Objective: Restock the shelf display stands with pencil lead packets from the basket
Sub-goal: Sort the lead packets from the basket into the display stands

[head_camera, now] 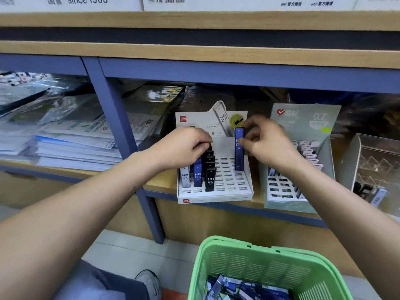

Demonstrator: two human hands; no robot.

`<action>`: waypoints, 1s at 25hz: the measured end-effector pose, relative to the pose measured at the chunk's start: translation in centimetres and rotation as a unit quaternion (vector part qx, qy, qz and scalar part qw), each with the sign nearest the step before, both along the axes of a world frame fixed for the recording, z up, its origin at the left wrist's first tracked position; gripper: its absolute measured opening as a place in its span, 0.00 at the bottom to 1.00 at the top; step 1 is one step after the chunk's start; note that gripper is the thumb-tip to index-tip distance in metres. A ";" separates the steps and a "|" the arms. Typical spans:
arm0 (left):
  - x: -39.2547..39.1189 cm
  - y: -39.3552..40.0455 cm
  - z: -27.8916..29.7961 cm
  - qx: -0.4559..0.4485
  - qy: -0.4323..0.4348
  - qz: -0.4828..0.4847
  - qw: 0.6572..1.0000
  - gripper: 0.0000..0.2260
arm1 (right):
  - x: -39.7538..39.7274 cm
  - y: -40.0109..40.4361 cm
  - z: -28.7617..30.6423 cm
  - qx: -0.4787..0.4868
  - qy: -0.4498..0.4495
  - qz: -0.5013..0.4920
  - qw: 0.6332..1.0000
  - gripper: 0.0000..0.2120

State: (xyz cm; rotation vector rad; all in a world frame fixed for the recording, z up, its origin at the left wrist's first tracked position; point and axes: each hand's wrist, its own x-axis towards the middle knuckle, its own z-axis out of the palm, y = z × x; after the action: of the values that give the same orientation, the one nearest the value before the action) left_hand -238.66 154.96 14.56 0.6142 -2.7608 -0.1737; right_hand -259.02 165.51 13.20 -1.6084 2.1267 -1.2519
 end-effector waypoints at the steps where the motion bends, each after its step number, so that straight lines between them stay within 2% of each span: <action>1: -0.1 0.3 -0.4 -0.004 -0.019 -0.009 1.000 0.14 | 0.0 -0.3 -0.3 -0.007 0.003 -0.005 1.000 0.12; 6: -1.1 2.0 -1.6 -0.009 -0.222 0.018 0.975 0.33 | 0.6 -1.8 -1.0 -0.028 0.057 -0.040 0.997 0.10; 8: -0.9 1.8 -1.8 -0.018 -0.268 0.029 0.963 0.38 | 0.8 -2.2 -1.4 -0.026 0.072 -0.031 0.997 0.12; 15: -0.7 0.9 -2.6 -0.018 -0.281 0.037 0.959 0.42 | 1.7 -3.6 -3.4 -0.070 0.115 0.007 0.991 0.11; 25: -1.2 0.4 -3.0 -0.025 -0.286 0.036 0.957 0.41 | 2.0 -5.1 -4.8 -0.070 0.142 0.017 0.987 0.10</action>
State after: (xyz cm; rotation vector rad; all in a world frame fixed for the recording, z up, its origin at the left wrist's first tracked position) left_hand -239.86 155.39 11.60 0.8619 -3.2706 0.1135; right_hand -256.99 160.46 8.43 -1.9793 2.2020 -1.2519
